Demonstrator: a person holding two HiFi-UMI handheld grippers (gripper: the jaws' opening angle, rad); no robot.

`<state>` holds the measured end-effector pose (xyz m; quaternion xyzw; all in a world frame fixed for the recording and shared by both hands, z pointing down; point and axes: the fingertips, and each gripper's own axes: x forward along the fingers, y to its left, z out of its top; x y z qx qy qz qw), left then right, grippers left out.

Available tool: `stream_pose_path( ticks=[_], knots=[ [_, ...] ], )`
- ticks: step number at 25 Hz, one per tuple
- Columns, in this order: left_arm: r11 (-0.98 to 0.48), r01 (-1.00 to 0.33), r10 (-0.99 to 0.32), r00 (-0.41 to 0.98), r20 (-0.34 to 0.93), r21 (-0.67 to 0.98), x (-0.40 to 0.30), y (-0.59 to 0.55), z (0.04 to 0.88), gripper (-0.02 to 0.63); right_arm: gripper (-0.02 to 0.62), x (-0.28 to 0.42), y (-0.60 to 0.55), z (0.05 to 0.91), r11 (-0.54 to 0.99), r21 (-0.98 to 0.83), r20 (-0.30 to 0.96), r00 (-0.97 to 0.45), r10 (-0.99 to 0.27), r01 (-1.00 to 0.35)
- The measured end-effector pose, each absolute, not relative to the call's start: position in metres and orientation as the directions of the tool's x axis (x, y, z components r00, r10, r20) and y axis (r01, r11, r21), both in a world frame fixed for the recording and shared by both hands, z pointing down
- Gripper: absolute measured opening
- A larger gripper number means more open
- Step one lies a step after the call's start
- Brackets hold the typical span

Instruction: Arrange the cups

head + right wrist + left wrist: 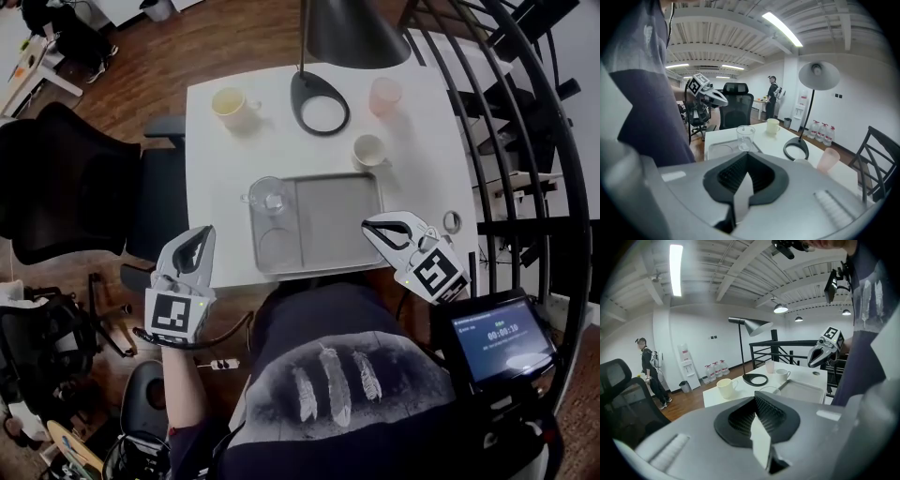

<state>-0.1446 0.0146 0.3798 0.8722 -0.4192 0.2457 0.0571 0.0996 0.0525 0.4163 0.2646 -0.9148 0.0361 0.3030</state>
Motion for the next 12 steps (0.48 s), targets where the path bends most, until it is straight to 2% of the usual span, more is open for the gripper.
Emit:
stream_pose_path(
  ticks=[12],
  knots=[
    [-0.606,-0.785,-0.722,0.473,0.505,-0.130,-0.150,0.009,0.389,0.015,0.003,0.098,0.034,0.416,0.885,0.101,0.587,-0.691,-0.422,-0.455]
  ],
)
